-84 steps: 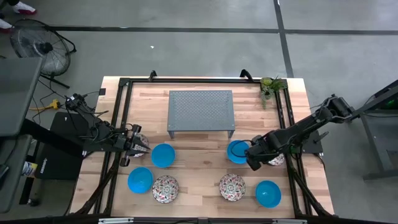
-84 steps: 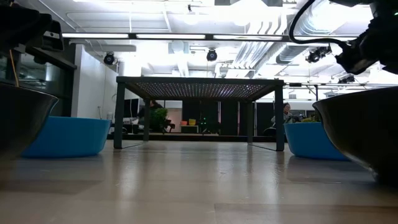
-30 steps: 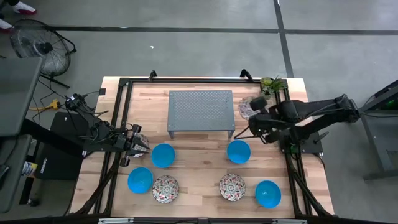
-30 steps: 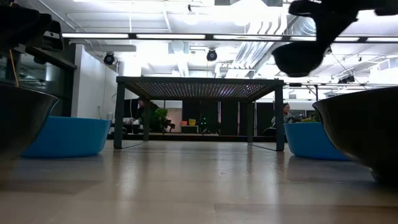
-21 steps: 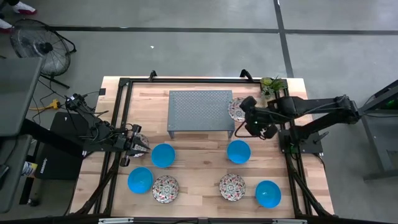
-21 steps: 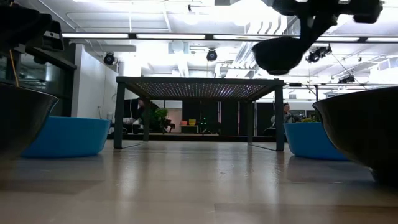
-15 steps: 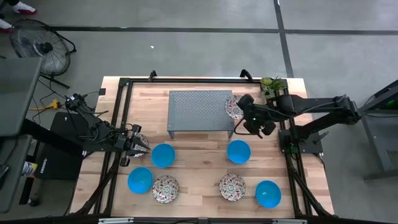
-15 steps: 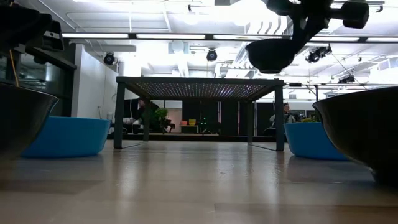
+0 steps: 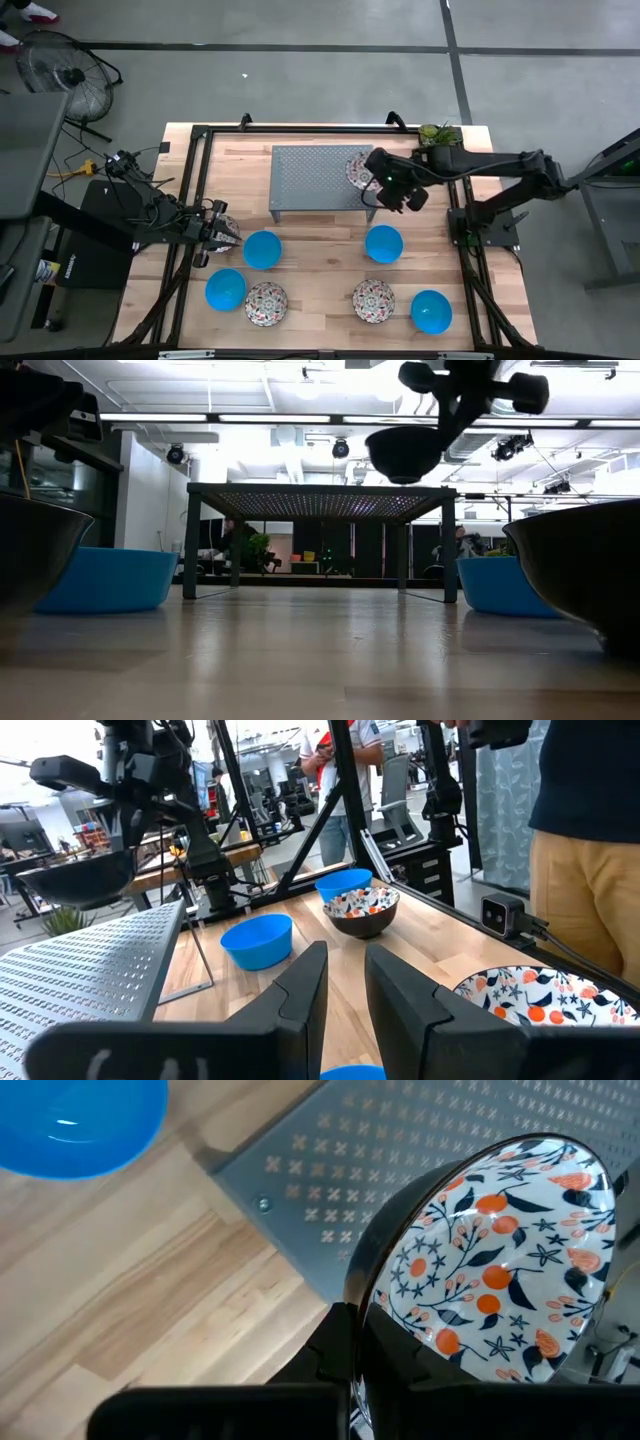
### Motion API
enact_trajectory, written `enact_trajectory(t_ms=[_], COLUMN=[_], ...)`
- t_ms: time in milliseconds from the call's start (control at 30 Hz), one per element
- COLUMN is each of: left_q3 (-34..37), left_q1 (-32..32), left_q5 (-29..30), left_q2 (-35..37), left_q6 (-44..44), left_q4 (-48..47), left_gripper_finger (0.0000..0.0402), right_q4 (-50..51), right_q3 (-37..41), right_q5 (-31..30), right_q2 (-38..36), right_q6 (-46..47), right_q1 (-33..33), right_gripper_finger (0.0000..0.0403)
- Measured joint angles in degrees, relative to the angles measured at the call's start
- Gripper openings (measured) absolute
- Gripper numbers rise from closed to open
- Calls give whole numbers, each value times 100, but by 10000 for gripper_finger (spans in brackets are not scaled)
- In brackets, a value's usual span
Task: Pick & Place Mini bowls
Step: Put the white bowl on the shelf
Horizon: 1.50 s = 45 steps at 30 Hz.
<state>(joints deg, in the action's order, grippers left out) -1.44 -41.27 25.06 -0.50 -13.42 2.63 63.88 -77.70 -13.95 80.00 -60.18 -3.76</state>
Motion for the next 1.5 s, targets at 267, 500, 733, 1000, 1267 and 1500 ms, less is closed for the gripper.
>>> enact_trajectory(t_ms=[267,500,733,1000,1267,1500], left_q3=[1,1,0,-1,1,-1], left_q1=[1,1,0,-1,1,1], left_q5=[0,0,0,0,0,0], left_q2=[-2,1,-1,0,0,1], left_q6=[-1,-1,-1,-1,-1,-1], left_q4=[0,0,0,0,0,0], left_gripper_finger=[66,66,66,66,66,66], right_q4=[103,85,36,-151,-258,-258], right_q3=[-633,-703,-703,-630,-585,-580], right_q5=[183,26,80,308,211,384], right_q2=[657,937,969,969,969,969], right_q6=[-48,410,592,185,-184,-683], right_q1=[-196,-273,-262,-206,-211,-209], right_gripper_finger=[0,0,0,0,0,0])
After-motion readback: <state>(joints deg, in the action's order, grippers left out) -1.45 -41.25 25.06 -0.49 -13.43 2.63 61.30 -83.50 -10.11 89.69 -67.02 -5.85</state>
